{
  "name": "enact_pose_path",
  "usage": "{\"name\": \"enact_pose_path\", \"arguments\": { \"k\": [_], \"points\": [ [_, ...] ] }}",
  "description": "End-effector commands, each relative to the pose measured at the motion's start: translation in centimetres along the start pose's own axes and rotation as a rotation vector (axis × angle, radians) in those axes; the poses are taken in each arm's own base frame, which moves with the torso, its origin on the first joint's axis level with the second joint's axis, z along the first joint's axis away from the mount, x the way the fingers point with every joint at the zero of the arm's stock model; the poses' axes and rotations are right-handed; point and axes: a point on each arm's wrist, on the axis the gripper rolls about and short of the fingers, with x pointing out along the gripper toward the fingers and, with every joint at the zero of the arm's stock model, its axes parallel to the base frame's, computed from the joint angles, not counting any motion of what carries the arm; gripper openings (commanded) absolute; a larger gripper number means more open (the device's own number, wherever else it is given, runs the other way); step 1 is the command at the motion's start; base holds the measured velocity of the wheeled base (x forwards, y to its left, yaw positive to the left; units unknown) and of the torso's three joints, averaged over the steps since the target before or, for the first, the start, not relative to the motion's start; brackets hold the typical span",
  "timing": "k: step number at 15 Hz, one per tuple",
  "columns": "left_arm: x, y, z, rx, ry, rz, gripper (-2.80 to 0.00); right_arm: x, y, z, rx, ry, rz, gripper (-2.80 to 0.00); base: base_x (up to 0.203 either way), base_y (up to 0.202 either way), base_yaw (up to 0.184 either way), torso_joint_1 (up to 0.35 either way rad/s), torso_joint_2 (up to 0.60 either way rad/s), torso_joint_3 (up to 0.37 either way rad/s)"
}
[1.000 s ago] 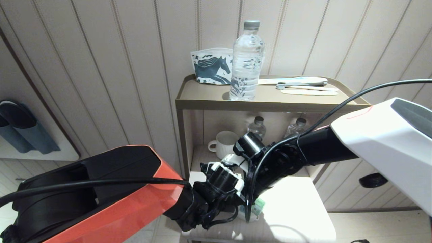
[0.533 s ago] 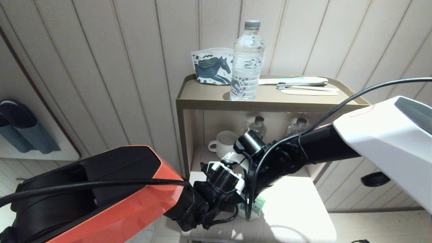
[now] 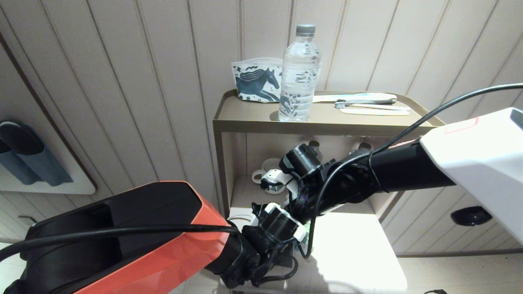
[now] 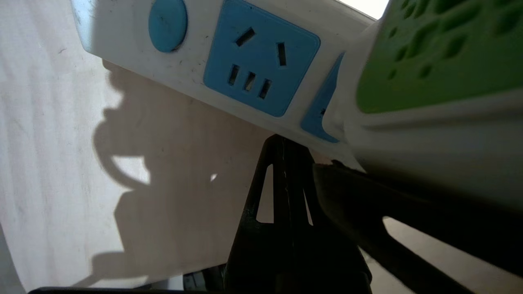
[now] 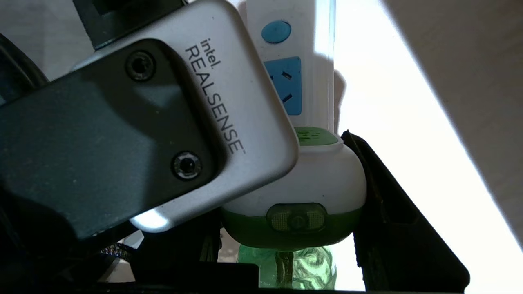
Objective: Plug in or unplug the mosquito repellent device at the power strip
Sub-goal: Hold the socket with your left hand and unplug it with your right hand
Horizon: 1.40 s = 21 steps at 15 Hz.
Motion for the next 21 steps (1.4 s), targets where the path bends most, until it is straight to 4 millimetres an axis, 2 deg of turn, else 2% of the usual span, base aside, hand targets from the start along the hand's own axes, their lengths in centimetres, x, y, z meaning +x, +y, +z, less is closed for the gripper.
{"name": "enact_pose_path", "arguments": {
  "k": [1, 4, 8, 12, 16, 18, 21],
  "points": [
    [-0.1, 0.1, 0.1, -0.009, -0.009, 0.011, -2.8, -0.6, 0.3, -0.2, -0.006, 0.012, 0.003, -2.8, 0.0, 0.0, 0.0, 0.0, 0.0, 0.0],
    [-0.5, 0.0, 0.4, -0.012, -0.02, 0.006, -2.8, -0.7, 0.1, -0.4, -0.001, 0.018, 0.001, -2.8, 0.0, 0.0, 0.0, 0.0, 0.0, 0.0],
    [-1.7, 0.3, 1.8, -0.041, -0.081, 0.021, -2.8, 0.1, 0.0, -2.0, 0.007, 0.075, 0.006, -2.8, 0.0, 0.0, 0.0, 0.0, 0.0, 0.0],
    [-3.4, 2.0, 4.5, -0.108, -0.151, 0.035, -2.8, 0.3, -0.3, -3.4, 0.017, 0.12, 0.007, -2.8, 0.0, 0.0, 0.0, 0.0, 0.0, 0.0],
    [-2.8, 2.2, 4.1, -0.109, -0.136, 0.047, -2.8, 0.5, -0.2, -3.5, 0.014, 0.126, 0.012, -2.8, 0.0, 0.0, 0.0, 0.0, 0.0, 0.0],
    [-3.4, 2.5, 4.7, -0.122, -0.154, 0.045, -2.8, -0.3, -0.3, -3.1, 0.014, 0.104, 0.004, -2.8, 0.0, 0.0, 0.0, 0.0, 0.0, 0.0],
    [-5.4, 3.7, 6.0, -0.152, -0.193, 0.047, -2.8, -1.9, -0.5, -3.0, 0.019, 0.076, -0.014, -2.8, 0.0, 0.0, 0.0, 0.0, 0.0, 0.0]
  ]
}}
